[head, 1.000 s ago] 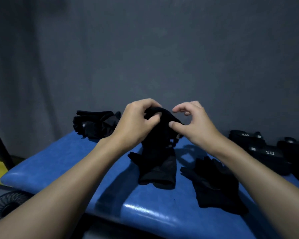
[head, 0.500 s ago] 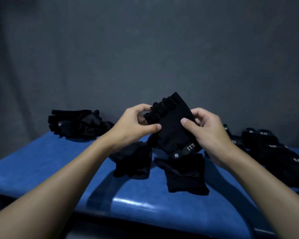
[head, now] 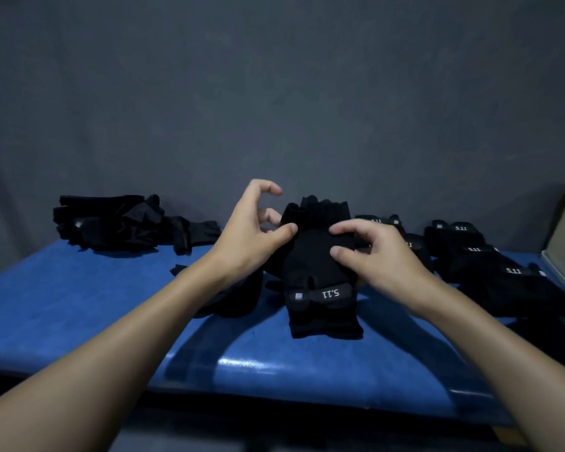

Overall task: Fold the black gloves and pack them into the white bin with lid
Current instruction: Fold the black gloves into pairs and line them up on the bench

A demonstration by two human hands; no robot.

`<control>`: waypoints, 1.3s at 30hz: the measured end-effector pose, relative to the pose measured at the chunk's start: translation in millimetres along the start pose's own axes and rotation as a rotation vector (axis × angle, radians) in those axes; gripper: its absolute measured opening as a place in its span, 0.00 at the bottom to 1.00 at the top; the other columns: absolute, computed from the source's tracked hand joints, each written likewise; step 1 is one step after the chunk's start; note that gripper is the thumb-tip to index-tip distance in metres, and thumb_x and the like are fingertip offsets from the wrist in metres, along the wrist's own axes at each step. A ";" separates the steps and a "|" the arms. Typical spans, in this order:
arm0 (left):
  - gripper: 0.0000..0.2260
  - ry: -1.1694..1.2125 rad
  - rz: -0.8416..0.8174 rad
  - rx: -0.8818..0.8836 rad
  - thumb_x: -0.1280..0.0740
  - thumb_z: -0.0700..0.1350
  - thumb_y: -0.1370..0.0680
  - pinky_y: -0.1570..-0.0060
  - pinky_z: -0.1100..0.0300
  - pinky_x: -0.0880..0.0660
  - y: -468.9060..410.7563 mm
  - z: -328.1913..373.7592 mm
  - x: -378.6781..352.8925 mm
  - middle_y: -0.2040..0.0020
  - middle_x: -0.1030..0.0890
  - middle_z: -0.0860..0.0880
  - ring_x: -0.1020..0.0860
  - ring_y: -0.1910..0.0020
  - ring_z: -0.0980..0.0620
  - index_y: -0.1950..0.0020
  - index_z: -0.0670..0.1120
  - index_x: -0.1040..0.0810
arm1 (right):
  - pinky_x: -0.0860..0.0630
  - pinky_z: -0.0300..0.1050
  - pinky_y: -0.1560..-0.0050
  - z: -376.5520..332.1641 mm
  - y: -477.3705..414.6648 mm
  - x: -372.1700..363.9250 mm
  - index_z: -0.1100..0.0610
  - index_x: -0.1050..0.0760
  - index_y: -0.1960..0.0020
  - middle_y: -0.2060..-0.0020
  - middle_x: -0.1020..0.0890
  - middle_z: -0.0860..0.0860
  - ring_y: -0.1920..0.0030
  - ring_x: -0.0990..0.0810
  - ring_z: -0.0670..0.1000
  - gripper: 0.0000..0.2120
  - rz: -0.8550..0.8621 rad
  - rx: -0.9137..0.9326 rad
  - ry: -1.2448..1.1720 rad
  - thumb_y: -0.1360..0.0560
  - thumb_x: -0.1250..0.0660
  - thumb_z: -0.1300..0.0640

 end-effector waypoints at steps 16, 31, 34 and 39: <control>0.14 -0.169 -0.133 0.178 0.27 0.47 0.24 0.72 0.60 0.23 -0.4 -33.1 -23.9 0.57 0.21 0.50 0.21 0.65 0.54 0.42 0.53 0.28 | 0.21 0.43 0.53 24.8 4.6 -0.3 0.55 0.25 0.36 0.49 0.18 0.51 0.56 0.18 0.47 0.20 -0.176 -0.136 0.354 0.26 0.27 0.53; 0.06 -0.369 -0.238 0.122 0.29 0.50 0.23 0.51 0.60 0.22 3.2 -45.4 -29.5 0.49 0.19 0.58 0.19 0.54 0.55 0.46 0.55 0.18 | 0.28 0.40 0.55 42.4 -0.3 16.7 0.48 0.20 0.54 0.57 0.19 0.49 0.60 0.23 0.46 0.02 -0.147 -0.232 0.443 0.25 0.29 0.55; 0.08 -0.388 -0.236 0.133 0.31 0.51 0.22 0.52 0.64 0.25 4.7 -41.6 -27.1 0.47 0.21 0.58 0.20 0.52 0.58 0.43 0.55 0.20 | 0.29 0.36 0.65 44.9 -2.3 25.6 0.50 0.21 0.57 0.58 0.19 0.51 0.64 0.21 0.46 0.12 -0.023 -0.300 0.366 0.24 0.36 0.66; 0.07 -0.419 -0.247 0.146 0.33 0.51 0.21 0.50 0.65 0.25 7.6 -38.5 -26.9 0.49 0.19 0.58 0.20 0.50 0.58 0.44 0.55 0.19 | 0.31 0.37 0.64 45.5 -4.2 25.7 0.46 0.22 0.60 0.53 0.19 0.50 0.58 0.23 0.47 0.20 0.033 -0.305 0.353 0.26 0.41 0.70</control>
Point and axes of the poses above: each hand's wrist, its own y-axis away from the middle knuckle, its own x-axis out of the back of the hand, z = x × y, the point moved 1 cm from there along -y, towards the middle knuckle
